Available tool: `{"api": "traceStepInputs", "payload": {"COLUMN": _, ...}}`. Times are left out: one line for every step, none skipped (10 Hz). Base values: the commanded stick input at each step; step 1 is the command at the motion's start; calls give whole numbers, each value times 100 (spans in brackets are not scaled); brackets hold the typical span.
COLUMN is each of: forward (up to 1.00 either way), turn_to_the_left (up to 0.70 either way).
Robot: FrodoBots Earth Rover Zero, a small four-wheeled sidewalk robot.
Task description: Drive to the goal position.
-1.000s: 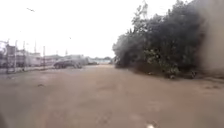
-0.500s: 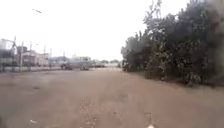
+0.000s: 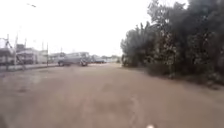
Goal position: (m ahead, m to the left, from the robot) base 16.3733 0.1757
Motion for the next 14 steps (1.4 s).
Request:
{"api": "traceStepInputs", "payload": {"forward": 100, "turn_to_the_left": 0}}
{"api": "traceStepInputs", "payload": {"forward": 100, "turn_to_the_left": 0}}
{"api": "traceStepInputs", "payload": {"forward": 100, "turn_to_the_left": 0}}
{"api": "traceStepInputs", "payload": {"forward": 100, "turn_to_the_left": 0}}
{"api": "traceStepInputs", "payload": {"forward": 100, "turn_to_the_left": 0}}
{"api": "traceStepInputs", "payload": {"forward": 100, "turn_to_the_left": 0}}
{"api": "traceStepInputs", "payload": {"forward": 100, "turn_to_the_left": 0}}
{"api": "traceStepInputs", "payload": {"forward": 100, "turn_to_the_left": 0}}
{"api": "traceStepInputs", "payload": {"forward": 100, "turn_to_the_left": 0}}
{"api": "traceStepInputs", "payload": {"forward": 100, "turn_to_the_left": 0}}
{"api": "traceStepInputs", "payload": {"forward": 100, "turn_to_the_left": 0}}
{"api": "traceStepInputs", "payload": {"forward": 100, "turn_to_the_left": 0}}
{"api": "traceStepInputs", "payload": {"forward": 100, "turn_to_the_left": 0}}
{"api": "traceStepInputs", "payload": {"forward": 100, "turn_to_the_left": 0}}
